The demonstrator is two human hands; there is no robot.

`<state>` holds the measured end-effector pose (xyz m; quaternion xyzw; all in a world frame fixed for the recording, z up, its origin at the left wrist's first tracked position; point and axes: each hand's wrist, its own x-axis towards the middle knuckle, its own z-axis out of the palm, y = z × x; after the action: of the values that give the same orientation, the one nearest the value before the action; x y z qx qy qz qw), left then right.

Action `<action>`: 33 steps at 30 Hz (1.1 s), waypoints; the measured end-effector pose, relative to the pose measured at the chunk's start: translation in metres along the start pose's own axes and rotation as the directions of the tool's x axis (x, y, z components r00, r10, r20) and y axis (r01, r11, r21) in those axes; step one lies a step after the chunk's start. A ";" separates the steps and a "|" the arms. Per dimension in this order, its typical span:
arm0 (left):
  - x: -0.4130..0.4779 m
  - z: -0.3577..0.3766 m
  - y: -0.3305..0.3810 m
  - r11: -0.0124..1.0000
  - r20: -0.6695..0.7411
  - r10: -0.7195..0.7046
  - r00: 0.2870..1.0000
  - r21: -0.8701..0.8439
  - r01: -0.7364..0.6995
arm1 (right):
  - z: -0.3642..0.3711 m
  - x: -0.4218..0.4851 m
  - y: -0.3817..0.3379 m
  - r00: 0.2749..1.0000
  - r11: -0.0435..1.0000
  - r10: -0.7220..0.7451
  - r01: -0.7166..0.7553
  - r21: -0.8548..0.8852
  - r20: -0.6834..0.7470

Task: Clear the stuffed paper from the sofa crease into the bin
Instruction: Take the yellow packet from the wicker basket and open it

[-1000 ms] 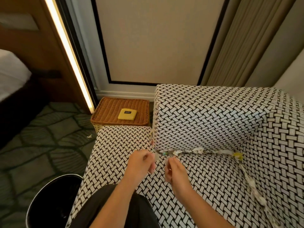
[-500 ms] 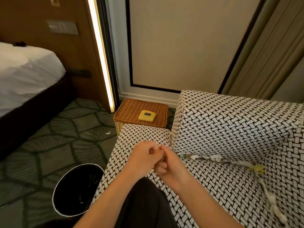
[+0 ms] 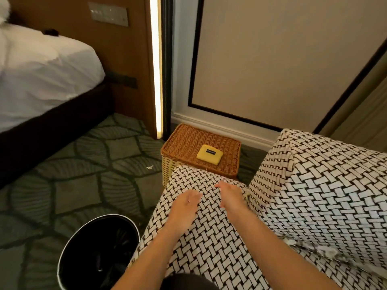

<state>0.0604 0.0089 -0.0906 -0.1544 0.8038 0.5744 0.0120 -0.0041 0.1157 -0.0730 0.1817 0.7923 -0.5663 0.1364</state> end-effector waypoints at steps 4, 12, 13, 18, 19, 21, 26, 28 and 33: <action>0.045 0.001 -0.019 0.991 -0.015 0.088 0.996 -0.100 -0.089 | 0.022 0.074 0.003 0.907 0.836 -0.411 0.337 -0.433 -0.087; 0.092 0.012 -0.036 0.935 -0.219 0.194 0.956 -0.255 -0.248 | 0.060 0.188 -0.005 0.956 0.766 -0.289 0.202 -0.611 -0.046; 0.097 0.012 -0.036 0.927 -0.232 0.185 0.955 -0.282 -0.247 | 0.063 0.200 -0.006 0.969 0.808 -0.240 0.161 -0.566 -0.066; 0.113 0.017 -0.038 0.908 -0.285 0.205 0.936 -0.301 -0.290 | 0.069 0.241 0.002 0.994 0.883 -0.078 0.033 -0.468 -0.078; 0.112 0.017 -0.038 0.903 -0.292 0.203 0.935 -0.314 -0.294 | 0.068 0.245 0.002 0.994 0.878 -0.075 0.029 -0.478 -0.078; 0.112 0.018 -0.039 0.898 -0.303 0.203 0.931 -0.322 -0.300 | 0.069 0.253 0.003 0.994 0.879 -0.070 0.020 -0.477 -0.087; 0.114 0.020 -0.041 0.896 -0.313 0.237 0.920 -0.295 -0.331 | 0.070 0.262 0.003 0.994 0.912 -0.034 -0.011 -0.410 -0.101; 0.113 0.020 -0.040 0.900 -0.314 0.233 0.921 -0.290 -0.326 | 0.069 0.260 0.004 0.994 0.934 -0.020 -0.020 -0.357 -0.107; 0.112 0.023 -0.037 0.940 -0.337 0.163 0.927 -0.232 -0.250 | 0.069 0.229 -0.005 0.992 0.981 -0.077 0.058 -0.183 -0.097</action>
<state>-0.0398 -0.0070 -0.1544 -0.1573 0.7211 0.6451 -0.1977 -0.2106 0.0791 -0.1877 0.1708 0.8519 -0.4866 0.0915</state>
